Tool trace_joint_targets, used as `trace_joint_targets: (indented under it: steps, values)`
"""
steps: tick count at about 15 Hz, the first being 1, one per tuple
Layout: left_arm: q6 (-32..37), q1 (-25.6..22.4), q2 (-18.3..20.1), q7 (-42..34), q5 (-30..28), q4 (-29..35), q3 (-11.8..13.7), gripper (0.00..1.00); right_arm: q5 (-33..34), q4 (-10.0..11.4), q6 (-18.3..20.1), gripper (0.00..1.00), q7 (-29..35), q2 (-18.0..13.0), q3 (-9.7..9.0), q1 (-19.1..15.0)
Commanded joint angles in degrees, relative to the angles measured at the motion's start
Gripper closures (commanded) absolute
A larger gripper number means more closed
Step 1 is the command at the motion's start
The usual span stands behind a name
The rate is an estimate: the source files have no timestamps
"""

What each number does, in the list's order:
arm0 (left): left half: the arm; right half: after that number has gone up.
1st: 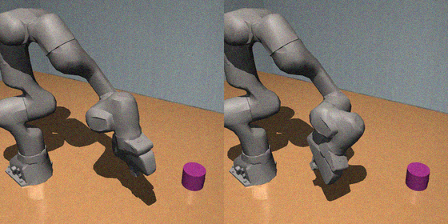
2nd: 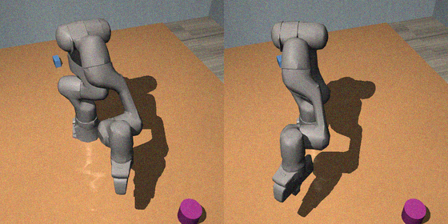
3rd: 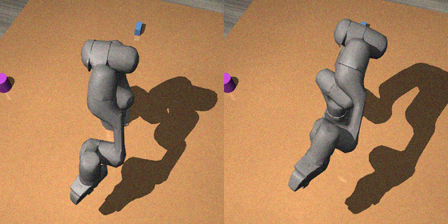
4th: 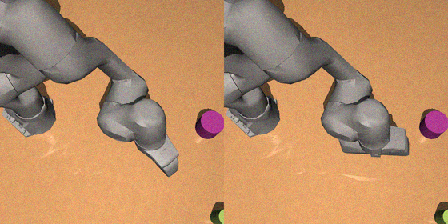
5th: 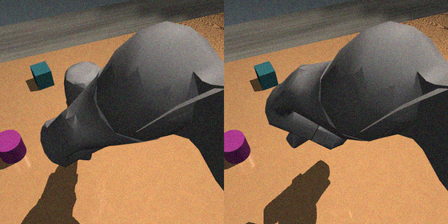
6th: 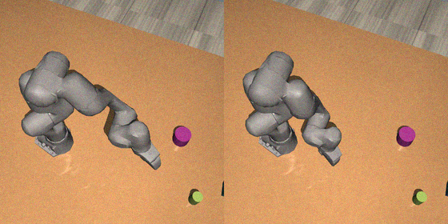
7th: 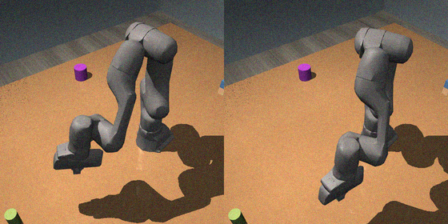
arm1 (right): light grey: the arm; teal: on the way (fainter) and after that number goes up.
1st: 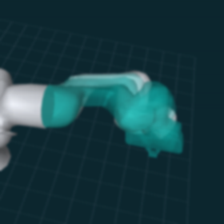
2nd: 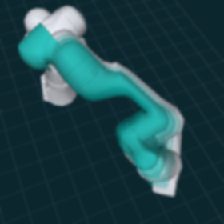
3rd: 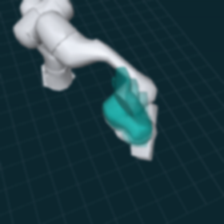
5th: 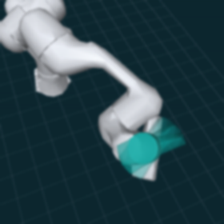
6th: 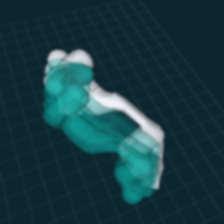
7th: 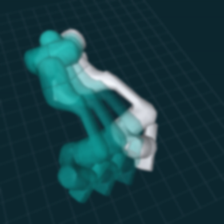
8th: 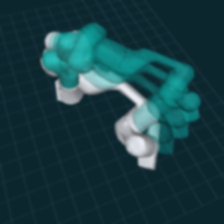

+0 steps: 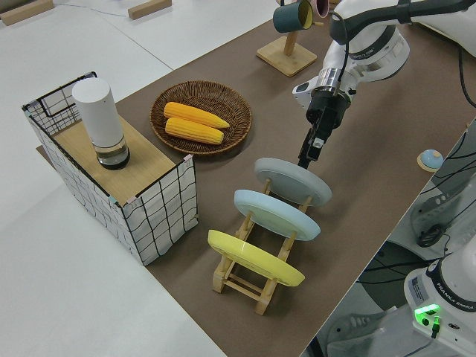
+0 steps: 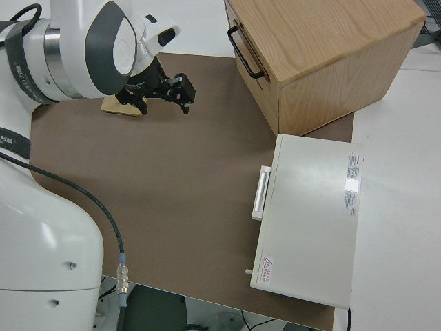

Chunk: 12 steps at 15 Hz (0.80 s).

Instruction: Pick gray plate from table and place it on lower plate rack with left arm

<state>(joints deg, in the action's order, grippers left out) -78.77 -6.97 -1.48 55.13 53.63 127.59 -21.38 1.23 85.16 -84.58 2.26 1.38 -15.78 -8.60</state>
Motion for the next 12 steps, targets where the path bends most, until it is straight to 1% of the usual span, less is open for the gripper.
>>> trace_joint_targets:
  steps: [1,2,3,4,5,7,9,10,11,12]
  values:
    - [0.46,0.47,1.65,-6.6,-5.62,-6.19,-0.59,0.0,0.09,-0.52,0.82,0.017,0.73,-0.07,-1.0,-1.07]
    - [0.54,0.55,2.0,-7.49,-7.03,-8.04,-0.76,0.0,0.09,-0.52,0.82,0.017,0.73,-0.15,-1.0,-1.07]
    - [0.72,0.55,1.92,-7.84,-7.83,-9.1,-1.46,0.0,0.09,-0.52,0.82,0.017,0.73,-0.07,-1.0,-1.07]
    - [0.63,0.47,1.83,-7.93,-8.18,-9.72,-2.08,0.0,0.09,-0.52,0.82,0.017,0.73,-0.15,-1.0,-1.15]
    - [0.55,0.47,1.91,-7.85,-9.75,-10.42,-2.26,0.0,0.09,-0.52,0.82,0.017,0.73,-0.07,-1.0,-1.16]
    - [0.2,0.47,2.0,-8.63,-14.67,-13.23,-2.26,0.0,0.09,-0.52,0.82,0.017,0.73,-0.07,-1.0,-1.15]
    - [-0.15,0.47,1.65,-11.26,-19.15,-17.27,-2.35,0.0,0.09,-0.52,0.82,0.017,0.73,-0.07,-1.0,-1.07]
    - [-1.2,0.47,1.65,-12.23,-22.57,-18.59,-2.35,0.0,0.09,-0.52,0.73,0.017,0.73,-0.15,-1.0,-1.07]
    - [-2.6,0.38,1.91,-12.76,-25.91,-19.3,-2.26,0.0,0.09,-0.52,0.73,0.017,0.73,-0.15,-1.0,-1.15]
    - [-3.84,0.38,2.0,-13.81,-28.03,-19.39,-2.17,0.0,0.09,-0.52,0.82,0.017,0.73,-0.15,-0.92,-1.07]
